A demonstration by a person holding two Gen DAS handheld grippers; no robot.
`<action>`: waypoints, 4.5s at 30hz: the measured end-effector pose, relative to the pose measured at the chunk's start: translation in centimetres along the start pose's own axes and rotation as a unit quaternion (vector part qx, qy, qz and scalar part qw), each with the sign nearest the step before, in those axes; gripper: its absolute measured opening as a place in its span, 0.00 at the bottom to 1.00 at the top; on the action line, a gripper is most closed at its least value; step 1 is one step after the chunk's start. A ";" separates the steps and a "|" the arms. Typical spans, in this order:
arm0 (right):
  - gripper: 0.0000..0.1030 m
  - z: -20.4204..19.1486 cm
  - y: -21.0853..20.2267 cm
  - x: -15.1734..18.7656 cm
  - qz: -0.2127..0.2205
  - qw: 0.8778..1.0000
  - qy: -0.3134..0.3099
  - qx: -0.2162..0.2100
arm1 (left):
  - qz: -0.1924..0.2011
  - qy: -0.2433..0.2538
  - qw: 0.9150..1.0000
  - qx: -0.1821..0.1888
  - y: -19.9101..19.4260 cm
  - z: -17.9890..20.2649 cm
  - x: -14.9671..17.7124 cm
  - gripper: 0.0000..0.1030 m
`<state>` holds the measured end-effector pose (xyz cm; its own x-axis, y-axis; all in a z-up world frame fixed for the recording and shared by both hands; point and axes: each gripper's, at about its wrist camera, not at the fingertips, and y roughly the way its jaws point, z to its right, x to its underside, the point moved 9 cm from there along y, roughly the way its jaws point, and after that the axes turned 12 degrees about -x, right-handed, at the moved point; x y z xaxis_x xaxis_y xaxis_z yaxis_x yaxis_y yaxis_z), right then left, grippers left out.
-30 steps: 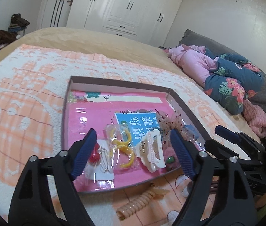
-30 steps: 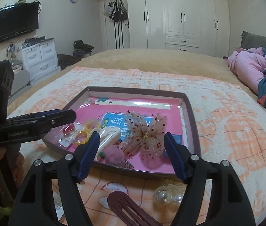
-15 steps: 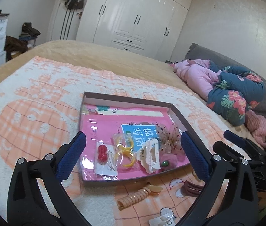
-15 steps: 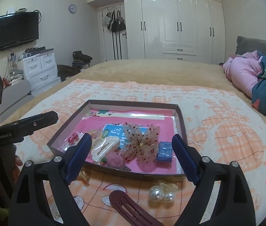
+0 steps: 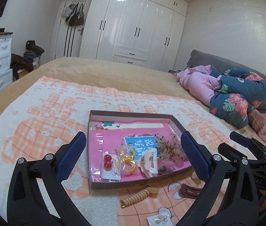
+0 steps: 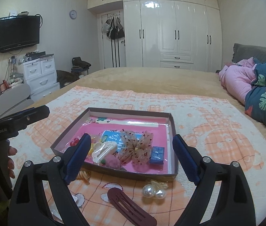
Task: Organize jewelry
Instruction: 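Open both grippers and withdraw them back over the remaining jewelry, then grasp white earring card with left gripper while right gripper grasps maroon hair clip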
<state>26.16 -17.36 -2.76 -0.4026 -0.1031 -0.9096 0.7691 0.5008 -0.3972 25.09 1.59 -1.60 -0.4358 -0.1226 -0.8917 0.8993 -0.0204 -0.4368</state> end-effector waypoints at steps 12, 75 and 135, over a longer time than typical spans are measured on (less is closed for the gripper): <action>0.87 -0.2 -2.8 -0.5 0.020 1.000 0.001 0.000 | 0.018 0.003 1.000 -0.015 -2.7 -0.1 0.0 0.89; 0.89 2.2 -6.0 9.1 -0.064 0.998 -0.006 0.012 | -0.099 0.073 0.992 0.012 -3.5 4.2 12.6 0.89; 0.31 -5.7 0.7 14.6 -0.190 0.971 -0.047 -0.139 | -0.158 0.048 0.985 0.053 -0.8 2.7 14.4 0.39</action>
<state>17.98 -13.57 -15.59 -0.5743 -0.3976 -0.7156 0.4045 0.6222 -0.6703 18.19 -2.82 -13.76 -0.6909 0.0006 -0.7229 0.7150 -0.1471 -0.6835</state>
